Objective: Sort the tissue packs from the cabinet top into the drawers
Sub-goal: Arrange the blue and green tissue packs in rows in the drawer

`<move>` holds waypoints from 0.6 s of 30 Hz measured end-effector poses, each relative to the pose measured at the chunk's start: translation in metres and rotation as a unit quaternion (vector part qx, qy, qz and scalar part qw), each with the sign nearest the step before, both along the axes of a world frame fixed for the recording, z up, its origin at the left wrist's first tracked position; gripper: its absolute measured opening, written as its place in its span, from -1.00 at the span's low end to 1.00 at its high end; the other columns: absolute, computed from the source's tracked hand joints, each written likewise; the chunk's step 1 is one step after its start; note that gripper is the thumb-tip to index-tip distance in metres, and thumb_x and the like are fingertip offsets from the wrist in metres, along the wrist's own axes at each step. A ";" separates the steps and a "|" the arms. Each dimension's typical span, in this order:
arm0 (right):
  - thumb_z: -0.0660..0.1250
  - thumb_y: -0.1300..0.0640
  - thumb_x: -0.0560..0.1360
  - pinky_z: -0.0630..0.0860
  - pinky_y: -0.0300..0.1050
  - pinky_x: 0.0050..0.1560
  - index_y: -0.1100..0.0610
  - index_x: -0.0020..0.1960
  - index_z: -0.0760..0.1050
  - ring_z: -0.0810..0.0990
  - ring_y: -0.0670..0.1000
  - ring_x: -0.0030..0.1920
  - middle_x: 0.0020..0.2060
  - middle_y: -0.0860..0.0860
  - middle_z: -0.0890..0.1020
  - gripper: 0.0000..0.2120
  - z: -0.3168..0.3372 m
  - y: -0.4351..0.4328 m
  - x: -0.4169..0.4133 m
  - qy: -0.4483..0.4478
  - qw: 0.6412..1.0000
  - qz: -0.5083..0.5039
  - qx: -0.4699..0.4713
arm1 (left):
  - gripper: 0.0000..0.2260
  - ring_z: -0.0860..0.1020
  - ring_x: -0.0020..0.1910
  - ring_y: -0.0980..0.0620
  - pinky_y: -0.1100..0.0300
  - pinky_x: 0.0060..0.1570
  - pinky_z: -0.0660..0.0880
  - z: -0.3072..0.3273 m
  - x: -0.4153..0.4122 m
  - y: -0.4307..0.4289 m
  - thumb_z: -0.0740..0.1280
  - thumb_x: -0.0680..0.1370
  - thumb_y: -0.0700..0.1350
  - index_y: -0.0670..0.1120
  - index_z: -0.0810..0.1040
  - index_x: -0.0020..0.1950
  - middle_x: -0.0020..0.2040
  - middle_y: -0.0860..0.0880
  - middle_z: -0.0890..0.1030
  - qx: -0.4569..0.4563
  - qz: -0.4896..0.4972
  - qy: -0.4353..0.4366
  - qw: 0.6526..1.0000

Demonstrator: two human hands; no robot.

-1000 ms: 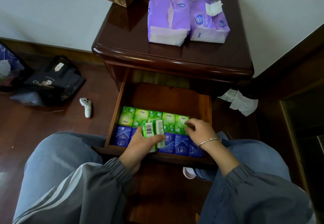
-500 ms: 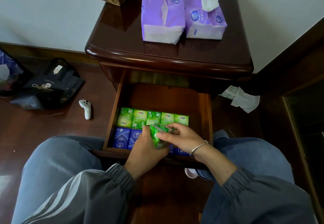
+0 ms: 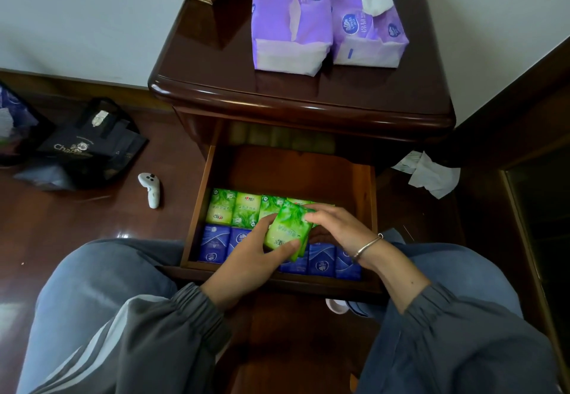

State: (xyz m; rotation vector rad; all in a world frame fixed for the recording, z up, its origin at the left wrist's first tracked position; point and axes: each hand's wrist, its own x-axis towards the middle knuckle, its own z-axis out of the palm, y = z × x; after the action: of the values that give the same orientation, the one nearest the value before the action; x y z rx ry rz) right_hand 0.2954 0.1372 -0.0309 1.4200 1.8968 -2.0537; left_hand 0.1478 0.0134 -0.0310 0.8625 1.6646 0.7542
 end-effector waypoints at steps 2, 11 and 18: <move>0.35 -0.28 0.34 0.36 0.08 0.37 -0.05 0.34 0.40 0.47 -0.01 0.29 0.29 -0.02 0.50 -0.36 0.002 0.000 0.002 0.004 0.999 0.031 0.009 | -0.37 0.55 -0.04 0.37 0.44 -0.14 0.42 -0.001 0.001 0.002 0.34 0.47 0.19 0.07 0.24 0.47 0.09 0.18 0.57 0.006 0.010 0.009 1.000; 0.53 -0.01 0.28 0.45 -0.40 -0.06 -0.17 0.07 0.50 0.54 -0.12 0.08 0.06 -0.13 0.57 -0.60 0.002 0.039 0.034 -0.039 0.989 -0.007 0.140 | -0.35 0.40 0.27 0.12 0.24 0.21 0.39 0.002 -0.006 0.004 0.33 0.46 0.21 0.02 0.25 0.48 0.28 0.10 0.39 0.026 -0.029 0.161 0.986; 0.47 -0.01 0.34 0.43 -0.08 0.07 0.01 0.28 0.41 0.50 0.11 0.10 0.10 0.10 0.54 -0.46 -0.018 0.058 0.059 -0.289 0.888 0.084 0.348 | -0.47 0.33 0.33 -0.27 -0.17 0.30 0.31 -0.003 -0.057 -0.004 0.31 0.52 -0.05 -0.15 0.28 0.45 0.37 -0.23 0.33 -0.103 0.144 0.291 0.940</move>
State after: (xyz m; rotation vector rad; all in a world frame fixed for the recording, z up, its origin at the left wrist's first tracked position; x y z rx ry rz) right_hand 0.3545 0.1956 -0.0490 1.6250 2.4071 -0.7189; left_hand 0.0903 0.0090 -0.0342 0.7372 2.3899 0.5256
